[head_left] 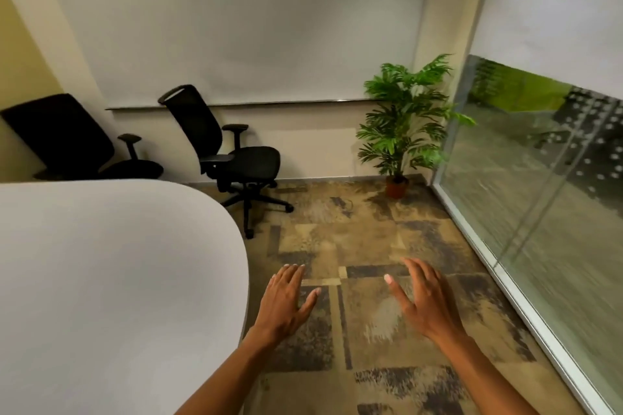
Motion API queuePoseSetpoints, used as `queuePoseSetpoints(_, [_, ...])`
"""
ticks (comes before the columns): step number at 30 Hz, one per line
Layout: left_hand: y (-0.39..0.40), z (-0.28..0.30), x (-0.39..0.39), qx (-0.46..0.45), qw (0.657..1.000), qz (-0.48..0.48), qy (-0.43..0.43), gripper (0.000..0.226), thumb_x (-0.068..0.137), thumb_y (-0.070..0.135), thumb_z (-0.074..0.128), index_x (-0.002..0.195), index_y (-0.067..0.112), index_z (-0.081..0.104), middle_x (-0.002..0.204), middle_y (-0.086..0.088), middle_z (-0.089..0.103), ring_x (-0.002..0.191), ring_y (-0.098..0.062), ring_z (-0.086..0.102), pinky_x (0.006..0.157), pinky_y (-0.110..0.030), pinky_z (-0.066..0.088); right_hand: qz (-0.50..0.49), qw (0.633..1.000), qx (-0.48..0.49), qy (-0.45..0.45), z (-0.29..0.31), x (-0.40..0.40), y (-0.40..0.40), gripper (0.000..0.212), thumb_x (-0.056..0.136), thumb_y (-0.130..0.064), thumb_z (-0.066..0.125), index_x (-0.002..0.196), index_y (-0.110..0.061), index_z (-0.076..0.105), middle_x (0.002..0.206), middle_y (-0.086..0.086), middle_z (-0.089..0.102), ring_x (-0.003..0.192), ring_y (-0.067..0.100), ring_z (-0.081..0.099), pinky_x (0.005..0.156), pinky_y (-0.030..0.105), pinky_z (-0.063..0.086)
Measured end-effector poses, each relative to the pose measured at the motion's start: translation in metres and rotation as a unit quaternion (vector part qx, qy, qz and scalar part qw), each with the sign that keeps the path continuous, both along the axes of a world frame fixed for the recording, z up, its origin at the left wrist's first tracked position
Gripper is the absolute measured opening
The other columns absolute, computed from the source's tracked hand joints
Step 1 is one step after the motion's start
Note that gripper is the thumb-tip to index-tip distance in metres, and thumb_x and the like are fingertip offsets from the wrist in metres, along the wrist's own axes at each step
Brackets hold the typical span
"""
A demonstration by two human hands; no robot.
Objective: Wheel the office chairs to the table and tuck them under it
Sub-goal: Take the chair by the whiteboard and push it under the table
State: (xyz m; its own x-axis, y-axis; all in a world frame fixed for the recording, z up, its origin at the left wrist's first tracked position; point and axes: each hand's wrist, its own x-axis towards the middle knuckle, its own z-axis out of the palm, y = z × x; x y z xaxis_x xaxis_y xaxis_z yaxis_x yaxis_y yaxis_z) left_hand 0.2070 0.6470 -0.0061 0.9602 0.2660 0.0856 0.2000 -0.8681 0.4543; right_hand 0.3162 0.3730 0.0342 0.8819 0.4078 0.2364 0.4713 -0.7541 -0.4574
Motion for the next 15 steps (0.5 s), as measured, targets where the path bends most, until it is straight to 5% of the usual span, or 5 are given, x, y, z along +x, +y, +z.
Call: queuePoseSetpoints(15, [0.145, -0.034, 0.268, 0.007, 0.994, 0.108, -0.009, 0.07, 0.1, 0.059, 0.04, 0.154, 0.015, 0.034, 0.16, -0.007, 0.036, 0.151, -0.023, 0.027, 0.125, -0.04, 0.023, 0.143, 0.989, -0.026, -0.031, -0.007, 0.308, 0.21, 0.078, 0.091, -0.074, 0.028, 0.14, -0.019, 0.051, 0.139, 0.001, 0.055, 0.128, 0.02, 0.049, 0.11, 0.04, 0.037])
